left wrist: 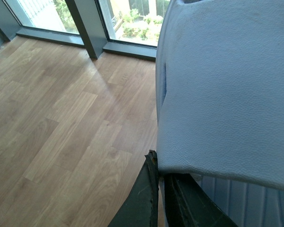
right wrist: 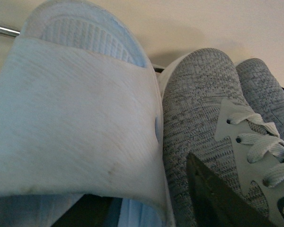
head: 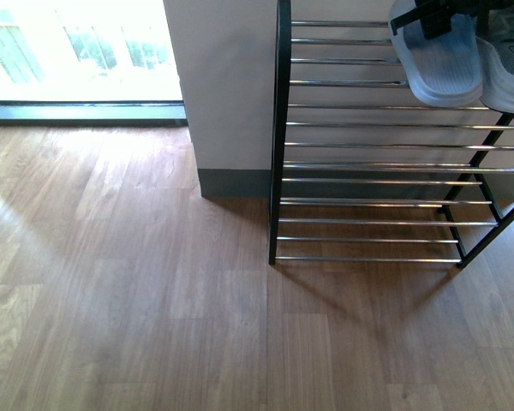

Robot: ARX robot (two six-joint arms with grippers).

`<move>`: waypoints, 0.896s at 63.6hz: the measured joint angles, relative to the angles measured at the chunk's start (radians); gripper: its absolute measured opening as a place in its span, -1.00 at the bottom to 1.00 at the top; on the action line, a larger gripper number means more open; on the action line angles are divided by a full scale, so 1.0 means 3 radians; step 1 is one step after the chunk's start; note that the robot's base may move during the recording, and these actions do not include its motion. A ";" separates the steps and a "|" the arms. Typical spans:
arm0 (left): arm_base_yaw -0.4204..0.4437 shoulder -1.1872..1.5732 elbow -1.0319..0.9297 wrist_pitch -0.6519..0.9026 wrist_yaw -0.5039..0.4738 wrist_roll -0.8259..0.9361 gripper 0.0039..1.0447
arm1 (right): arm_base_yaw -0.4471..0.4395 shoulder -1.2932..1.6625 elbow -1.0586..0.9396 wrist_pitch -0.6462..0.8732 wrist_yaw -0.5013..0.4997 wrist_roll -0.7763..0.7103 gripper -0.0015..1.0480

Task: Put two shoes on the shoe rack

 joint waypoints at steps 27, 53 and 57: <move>0.0000 0.0000 0.0000 0.0000 0.0000 0.0000 -0.97 | 0.0066 -0.0796 -0.0993 0.0559 -0.0609 0.0219 0.82; 0.0000 0.0000 0.0000 0.0000 0.0000 0.0000 -0.97 | -0.0238 -0.1694 -0.2288 0.1359 -0.1250 0.0431 0.82; 0.0000 0.0000 0.0000 0.0000 0.0000 0.0000 -0.97 | -0.0298 -0.1935 -0.2528 0.1531 -0.1387 0.0493 0.82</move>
